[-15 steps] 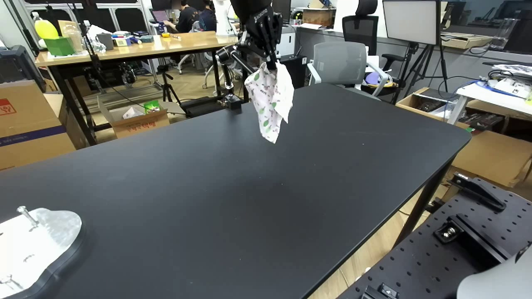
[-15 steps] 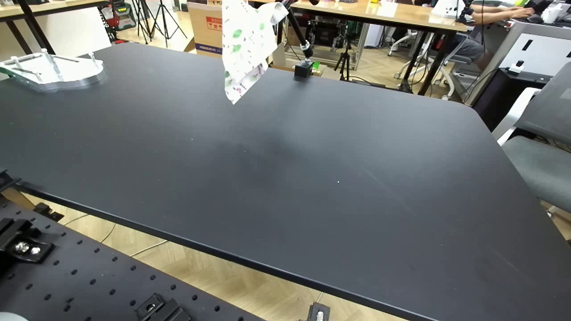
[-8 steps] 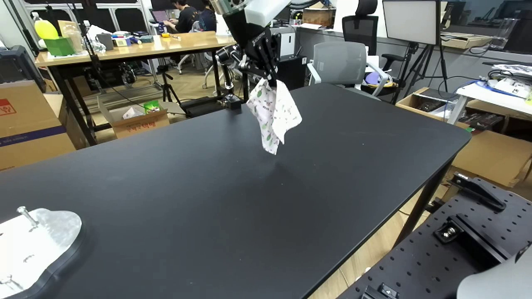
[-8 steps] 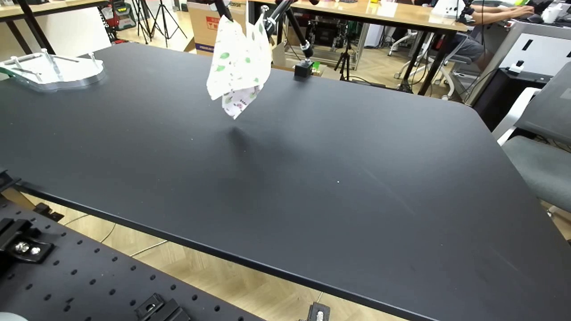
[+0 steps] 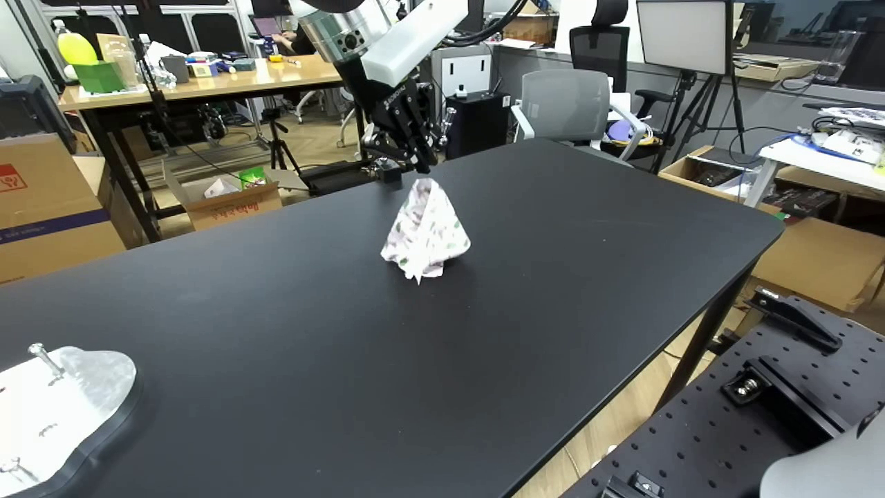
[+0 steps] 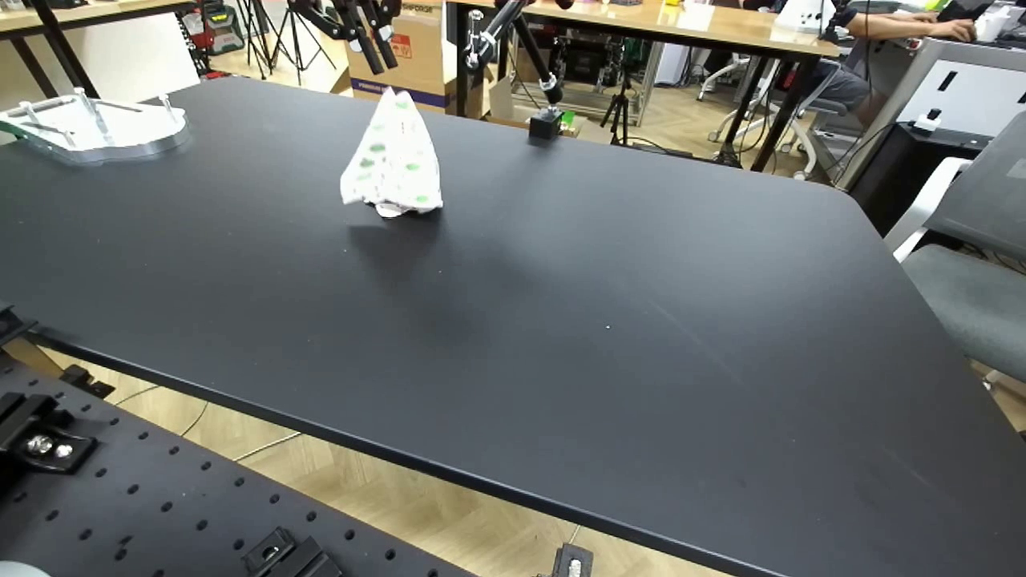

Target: Pick up the towel hanged from the metallic object and put it on the table

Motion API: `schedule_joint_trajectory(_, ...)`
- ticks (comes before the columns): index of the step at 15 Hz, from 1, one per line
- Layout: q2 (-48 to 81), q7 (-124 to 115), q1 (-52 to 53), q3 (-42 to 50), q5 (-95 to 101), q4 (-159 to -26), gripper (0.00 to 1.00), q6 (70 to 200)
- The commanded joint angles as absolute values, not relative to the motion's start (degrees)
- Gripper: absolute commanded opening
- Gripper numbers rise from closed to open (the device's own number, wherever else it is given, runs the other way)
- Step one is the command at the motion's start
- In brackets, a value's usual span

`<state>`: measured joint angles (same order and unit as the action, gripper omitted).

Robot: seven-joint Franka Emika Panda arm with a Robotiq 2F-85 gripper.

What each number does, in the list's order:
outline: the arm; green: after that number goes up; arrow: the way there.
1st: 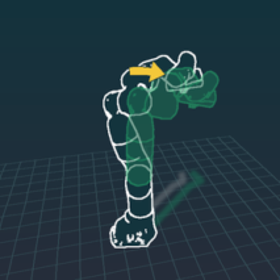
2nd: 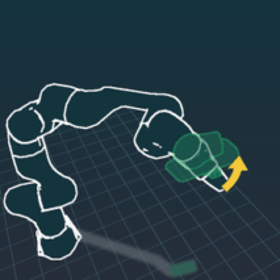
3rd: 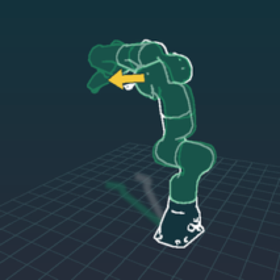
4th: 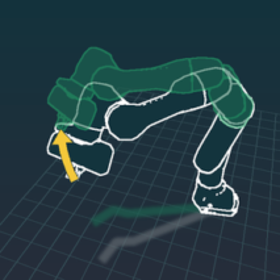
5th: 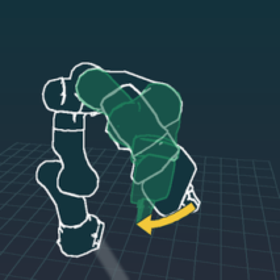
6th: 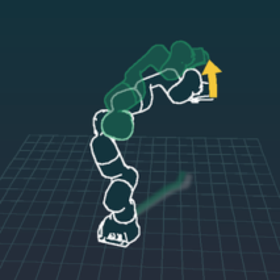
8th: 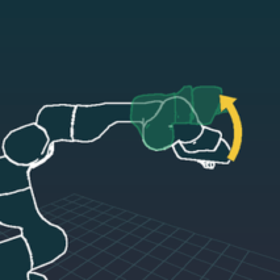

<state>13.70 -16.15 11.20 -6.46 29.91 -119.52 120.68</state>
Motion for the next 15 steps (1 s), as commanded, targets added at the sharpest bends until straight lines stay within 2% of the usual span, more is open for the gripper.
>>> schedule_joint_trajectory(1, 15.3, -17.4, 12.2, -5.7, 30.1, -116.9, 0.47, 119.2)
schedule_joint_trajectory(9, 14.0, -17.0, 12.1, -7.2, 17.0, -115.3, 1.0, 114.8)
schedule_joint_trajectory(15, 13.6, -16.2, 12.2, -7.5, 14.0, -115.7, 1.0, 115.7)
